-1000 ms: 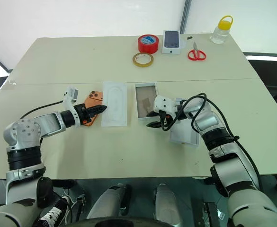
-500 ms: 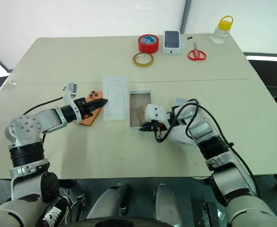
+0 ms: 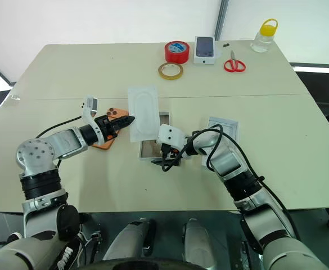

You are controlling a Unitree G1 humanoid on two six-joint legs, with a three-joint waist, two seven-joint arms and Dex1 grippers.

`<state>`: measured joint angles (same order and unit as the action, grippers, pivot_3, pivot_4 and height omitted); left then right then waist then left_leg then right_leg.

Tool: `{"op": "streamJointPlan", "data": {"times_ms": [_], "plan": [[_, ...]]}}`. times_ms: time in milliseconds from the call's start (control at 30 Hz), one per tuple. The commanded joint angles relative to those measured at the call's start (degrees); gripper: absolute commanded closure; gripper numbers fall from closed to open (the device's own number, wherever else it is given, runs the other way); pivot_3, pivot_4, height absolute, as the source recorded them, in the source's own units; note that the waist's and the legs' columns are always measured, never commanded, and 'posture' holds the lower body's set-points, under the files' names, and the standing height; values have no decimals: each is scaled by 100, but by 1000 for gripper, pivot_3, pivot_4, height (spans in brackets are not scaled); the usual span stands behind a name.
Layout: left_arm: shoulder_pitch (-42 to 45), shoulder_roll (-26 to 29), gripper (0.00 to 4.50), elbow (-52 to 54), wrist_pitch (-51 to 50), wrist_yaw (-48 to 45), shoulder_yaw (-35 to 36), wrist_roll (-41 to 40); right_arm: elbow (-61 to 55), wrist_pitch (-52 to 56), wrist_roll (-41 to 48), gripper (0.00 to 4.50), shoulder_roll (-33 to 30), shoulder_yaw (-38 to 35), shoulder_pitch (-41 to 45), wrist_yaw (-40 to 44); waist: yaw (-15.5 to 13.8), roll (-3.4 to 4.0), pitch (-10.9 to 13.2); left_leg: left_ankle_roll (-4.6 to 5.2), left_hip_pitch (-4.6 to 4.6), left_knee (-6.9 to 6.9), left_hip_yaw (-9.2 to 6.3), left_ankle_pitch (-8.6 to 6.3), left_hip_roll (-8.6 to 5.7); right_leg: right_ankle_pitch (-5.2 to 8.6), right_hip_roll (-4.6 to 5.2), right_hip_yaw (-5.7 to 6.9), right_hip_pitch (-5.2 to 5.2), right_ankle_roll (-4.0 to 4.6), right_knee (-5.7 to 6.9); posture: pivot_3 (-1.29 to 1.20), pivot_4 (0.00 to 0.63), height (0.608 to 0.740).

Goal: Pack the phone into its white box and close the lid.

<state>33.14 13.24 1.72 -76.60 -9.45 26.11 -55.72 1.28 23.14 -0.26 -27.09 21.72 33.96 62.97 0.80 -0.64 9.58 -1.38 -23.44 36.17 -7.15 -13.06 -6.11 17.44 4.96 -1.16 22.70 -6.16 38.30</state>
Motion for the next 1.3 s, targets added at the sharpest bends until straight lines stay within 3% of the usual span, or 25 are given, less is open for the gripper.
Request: {"op": "streamJointPlan", "data": {"times_ms": [33, 200, 533, 567, 633, 800, 933, 1033, 1133, 1233, 1300], "plan": [[-92, -27, 4500, 419, -13, 123, 97, -232, -398, -65, 330, 532, -486, -456, -74, 282, -6, -1, 0, 0, 0, 0, 0, 0, 0, 0, 0, 0, -1, 0, -3, 0, 150, 740], [-492, -355, 4500, 748, -14, 337, -77, -312, -276, -402, 272, 532, -1236, -834, -163, 258, 1, -3, 2, 2, 0, -1, 1, -1, 0, 0, 2, 0, -4, 0, -7, 0, 150, 740], [-627, -437, 4500, 753, 52, 503, -362, -223, -42, -423, 363, 532, -1235, -964, -162, 28, -15, -6, 3, 1, 1, -1, 2, -1, 6, 0, -5, -1, -4, 1, -4, 0, 150, 740], [-624, -430, 3873, 725, 94, 527, -362, -183, -50, -412, 396, 477, -1220, -981, -168, 19, -15, -6, 3, 1, 1, -1, 2, 0, 5, 0, -4, -1, -4, 1, -4, 0, 150, 740], [-621, -389, 3194, 702, 142, 503, -397, -141, -53, -388, 421, 477, -1212, -995, -170, -9, -13, -6, 3, 1, 1, -1, 3, 0, 5, 0, -4, -1, -4, 1, -4, 0, 150, 740], [-605, -221, 681, 816, 128, 327, -574, -178, -38, -280, 636, 477, -1075, -1130, 26, -80, -7, -6, 3, 1, 1, -2, 2, 0, 5, 0, -5, -1, -4, 1, -4, 0, 150, 740], [-572, 155, 681, 983, 589, 21, -744, 94, -23, 107, 1079, 477, -363, -1387, 463, -518, 41, -8, 4, -2, 2, -5, 3, 1, 10, -1, -10, -4, 1, 2, 0, 0, 150, 740], [-607, 505, 626, 1067, 1034, -281, -861, 360, -87, 318, 1118, 1377, 15, -1255, 547, -732, 9, -9, 4, -8, 2, -7, 2, 5, 15, -3, -17, -5, 3, 6, 0, 0, 150, 740], [-950, 1137, 626, 1348, 2093, -953, -1356, 1168, -1, 167, 825, 2953, 465, -928, 580, -1167, 3, -8, 4, -8, 1, -13, 2, 5, 13, -3, -14, -6, 3, 7, -10, 0, 150, 740], [-1373, 1499, 626, 1433, 2875, -1465, -1369, 1550, 467, -300, 233, 4455, 733, -529, 642, -1657, 4, -7, 4, -8, 1, -15, 6, 5, 10, -3, -9, -9, 5, 7, -12, 0, 150, 740], [-1676, 1776, 626, 1373, 3329, -1819, -1319, 1813, 824, -468, -6, 4455, 948, -338, 708, -1915, 12, -7, 4, -8, 1, -13, 5, 5, 11, -4, -10, -8, 5, 9, -11, 0, 150, 740]]}}
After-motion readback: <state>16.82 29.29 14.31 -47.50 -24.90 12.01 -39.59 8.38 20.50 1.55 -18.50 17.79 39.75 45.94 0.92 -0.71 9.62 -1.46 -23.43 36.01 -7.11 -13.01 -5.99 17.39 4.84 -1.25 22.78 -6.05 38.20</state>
